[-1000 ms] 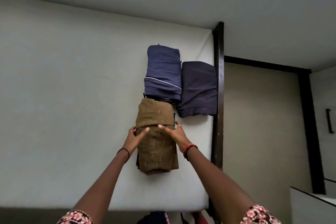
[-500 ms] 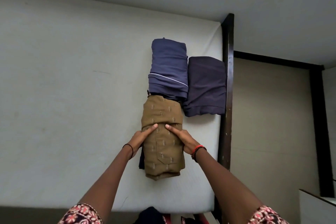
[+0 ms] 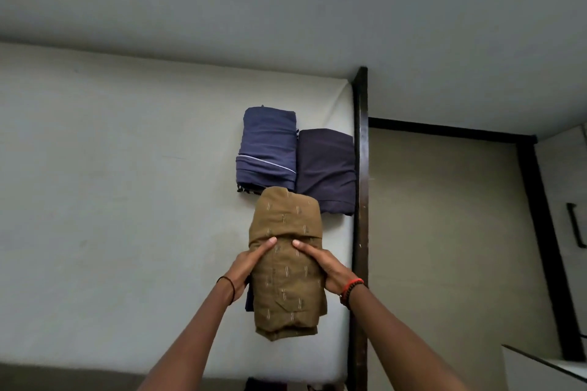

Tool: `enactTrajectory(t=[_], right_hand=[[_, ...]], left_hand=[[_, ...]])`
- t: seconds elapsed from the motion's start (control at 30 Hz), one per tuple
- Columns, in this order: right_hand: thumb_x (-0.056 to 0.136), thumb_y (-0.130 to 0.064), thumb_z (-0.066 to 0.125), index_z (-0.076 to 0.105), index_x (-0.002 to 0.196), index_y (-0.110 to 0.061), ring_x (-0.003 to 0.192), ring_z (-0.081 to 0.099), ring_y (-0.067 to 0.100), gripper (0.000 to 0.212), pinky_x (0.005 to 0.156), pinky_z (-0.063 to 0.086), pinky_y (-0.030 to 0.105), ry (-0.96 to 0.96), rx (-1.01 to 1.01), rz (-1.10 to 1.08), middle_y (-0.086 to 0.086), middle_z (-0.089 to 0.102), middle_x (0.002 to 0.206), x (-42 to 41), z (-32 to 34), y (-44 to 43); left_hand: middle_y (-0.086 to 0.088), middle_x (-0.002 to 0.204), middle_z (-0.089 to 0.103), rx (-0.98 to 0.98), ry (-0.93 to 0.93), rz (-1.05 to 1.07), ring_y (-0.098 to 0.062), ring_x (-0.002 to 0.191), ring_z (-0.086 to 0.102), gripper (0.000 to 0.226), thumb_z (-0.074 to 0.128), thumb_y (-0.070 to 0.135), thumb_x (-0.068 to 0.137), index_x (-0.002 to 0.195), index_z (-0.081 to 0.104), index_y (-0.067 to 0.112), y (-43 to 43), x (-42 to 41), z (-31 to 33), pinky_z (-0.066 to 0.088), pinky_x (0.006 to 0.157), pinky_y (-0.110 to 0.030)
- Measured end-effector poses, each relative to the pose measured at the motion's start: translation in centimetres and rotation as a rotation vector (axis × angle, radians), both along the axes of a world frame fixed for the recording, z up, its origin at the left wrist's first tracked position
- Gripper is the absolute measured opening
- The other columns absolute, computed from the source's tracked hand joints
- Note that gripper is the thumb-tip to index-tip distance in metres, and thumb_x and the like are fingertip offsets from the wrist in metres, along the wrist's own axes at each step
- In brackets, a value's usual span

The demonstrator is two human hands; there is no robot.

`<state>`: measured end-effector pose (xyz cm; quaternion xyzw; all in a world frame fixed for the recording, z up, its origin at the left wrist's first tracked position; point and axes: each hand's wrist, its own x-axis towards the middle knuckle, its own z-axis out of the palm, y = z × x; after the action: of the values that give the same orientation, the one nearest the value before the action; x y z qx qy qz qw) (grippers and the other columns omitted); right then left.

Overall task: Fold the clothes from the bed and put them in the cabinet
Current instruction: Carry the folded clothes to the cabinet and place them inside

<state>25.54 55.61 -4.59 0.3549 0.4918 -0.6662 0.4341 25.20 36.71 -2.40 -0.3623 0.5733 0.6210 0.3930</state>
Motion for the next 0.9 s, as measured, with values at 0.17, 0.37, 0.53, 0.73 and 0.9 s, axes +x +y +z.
enactTrajectory(t=[0.17,0.37,0.53,0.73,0.9], right_hand=[[0.056,-0.045,0.087,0.064,0.115,-0.014,0.099,0.068,0.024,0.071,0.090,0.054,0.039,0.053,0.058,0.009,0.007,0.073,0.104,1.1,5.2,5.6],[0.058,-0.041,0.086,0.064,0.111,-0.014,0.098,0.068,0.025,0.064,0.087,0.054,0.038,0.127,0.114,-0.042,0.008,0.072,0.104,3.8,13.4,13.5],[0.053,-0.044,0.089,0.062,0.116,-0.012,0.101,0.066,0.027,0.076,0.089,0.054,0.040,0.161,0.159,-0.097,0.009,0.071,0.107,6.7,18.6,19.6],[0.046,-0.044,0.092,0.065,0.111,-0.010,0.098,0.068,0.027,0.078,0.088,0.054,0.040,0.200,0.159,-0.217,0.010,0.073,0.102,10.5,23.5,24.8],[0.061,-0.036,0.084,0.065,0.106,-0.008,0.096,0.067,0.029,0.057,0.078,0.054,0.036,0.252,0.156,-0.376,0.012,0.073,0.098,13.0,26.6,27.2]], left_hand=[[-0.008,0.127,0.058,0.001,0.056,-0.031,-0.023,0.109,0.058,0.127,0.075,0.077,0.026,0.133,0.048,0.014,5.4,1.5,5.0,0.045,0.100,-0.040],[-0.007,0.126,0.059,0.058,0.121,-0.077,-0.022,0.109,0.058,0.127,0.079,0.075,0.026,0.132,0.047,0.014,13.3,3.8,12.3,0.045,0.101,-0.039],[-0.007,0.130,0.057,0.053,0.182,-0.161,-0.023,0.112,0.057,0.126,0.073,0.079,0.030,0.135,0.046,0.014,19.5,5.7,16.7,0.042,0.105,-0.040],[-0.006,0.131,0.057,0.034,0.261,-0.279,-0.018,0.106,0.057,0.115,0.069,0.077,0.041,0.135,0.048,0.015,25.3,7.4,21.4,0.044,0.098,-0.031],[-0.004,0.119,0.063,0.026,0.338,-0.369,-0.018,0.102,0.060,0.105,0.073,0.074,0.046,0.127,0.056,0.010,28.4,7.6,24.0,0.046,0.094,-0.028]])
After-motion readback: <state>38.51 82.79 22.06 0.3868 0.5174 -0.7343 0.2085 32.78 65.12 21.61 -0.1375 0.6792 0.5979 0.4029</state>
